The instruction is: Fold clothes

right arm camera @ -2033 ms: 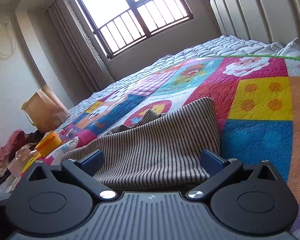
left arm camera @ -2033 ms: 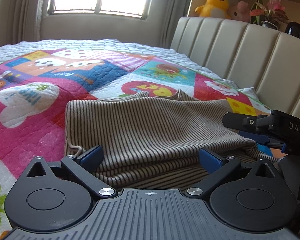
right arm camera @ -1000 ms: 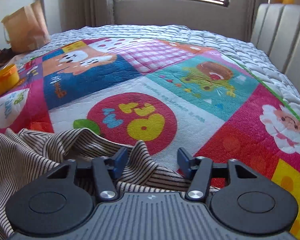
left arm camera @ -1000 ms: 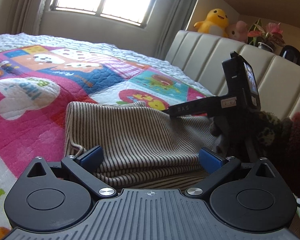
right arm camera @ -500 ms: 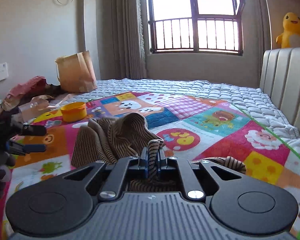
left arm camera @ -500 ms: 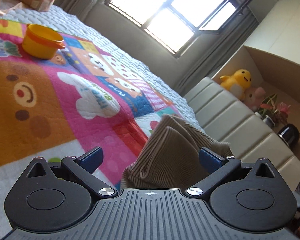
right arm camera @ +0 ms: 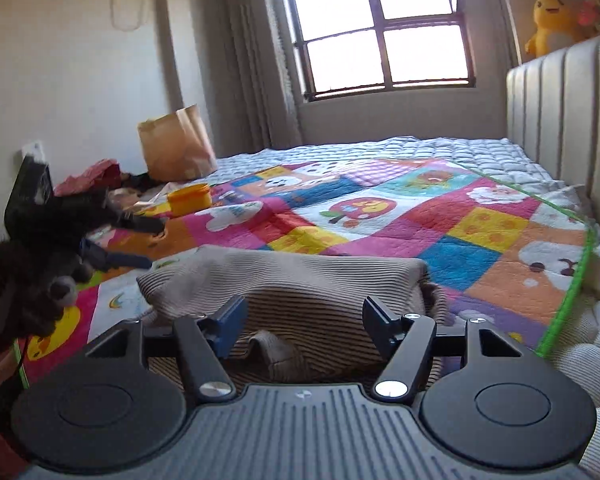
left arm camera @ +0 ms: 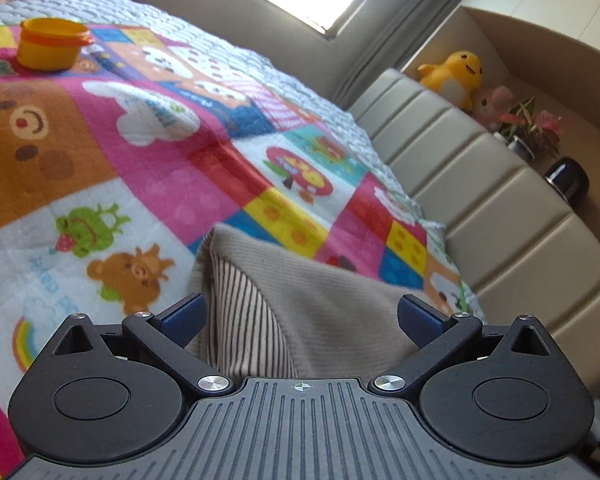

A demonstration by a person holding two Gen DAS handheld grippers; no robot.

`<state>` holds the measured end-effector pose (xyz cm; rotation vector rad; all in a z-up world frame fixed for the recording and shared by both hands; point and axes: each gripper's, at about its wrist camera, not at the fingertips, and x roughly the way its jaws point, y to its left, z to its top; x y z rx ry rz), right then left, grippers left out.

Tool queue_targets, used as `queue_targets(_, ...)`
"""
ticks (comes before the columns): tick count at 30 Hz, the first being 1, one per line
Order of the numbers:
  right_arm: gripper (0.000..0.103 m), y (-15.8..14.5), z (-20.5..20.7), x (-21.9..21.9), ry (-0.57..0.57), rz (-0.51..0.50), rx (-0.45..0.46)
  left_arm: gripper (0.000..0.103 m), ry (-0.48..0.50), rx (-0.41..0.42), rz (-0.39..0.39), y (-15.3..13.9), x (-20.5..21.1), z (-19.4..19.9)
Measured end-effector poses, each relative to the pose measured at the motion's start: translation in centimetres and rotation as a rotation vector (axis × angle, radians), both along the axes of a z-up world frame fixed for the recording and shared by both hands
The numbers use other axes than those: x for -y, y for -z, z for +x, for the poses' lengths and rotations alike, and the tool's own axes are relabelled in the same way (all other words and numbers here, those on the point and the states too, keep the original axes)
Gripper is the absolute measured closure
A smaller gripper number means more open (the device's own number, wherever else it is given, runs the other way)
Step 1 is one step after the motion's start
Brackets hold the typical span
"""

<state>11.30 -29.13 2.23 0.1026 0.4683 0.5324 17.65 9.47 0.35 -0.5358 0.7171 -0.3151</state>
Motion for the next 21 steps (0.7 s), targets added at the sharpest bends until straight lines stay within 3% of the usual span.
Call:
queue_targets(4,0.036,1.2,1.8,3.0,0.129,0.103,-0.116,0.000,0.024,-0.044,-0.048,2.0,0.9,-0.1)
queue_targets(7,0.036,3.0,3.3,3.2,0.173,0.109,-0.161,0.000,0.002,-0.067,-0.063,2.9,1.1,0.7)
queue_targets(12,0.036,4.9,6.4,1.0,0.154,0.064,-0.181,0.004,0.021,-0.057,-0.080,3.2,1.6,2.2)
queue_targets(14,0.044,5.6,7.5,-0.2,0.136,0.044,-0.195,0.030,0.026,-0.056,-0.062,2.9,1.7,2.4)
queue_targets(15,0.060,5.7,7.9,-0.8,0.128,0.027,-0.195,0.037,0.028,-0.055,-0.052,2.8,1.8,2.4)
queue_targets(17,0.076,5.0,7.4,-1.4,0.133,0.003,-0.160,0.055,0.032,-0.054,-0.034,2.5,1.9,2.6)
queue_targets(19,0.079,3.7,6.6,-1.1,0.130,0.032,-0.135,0.066,0.047,-0.026,-0.048,1.4,1.4,1.7)
queue_targets(21,0.081,2.2,5.4,-0.3,0.110,0.083,-0.122,0.066,0.073,0.021,-0.053,0.0,0.9,0.3)
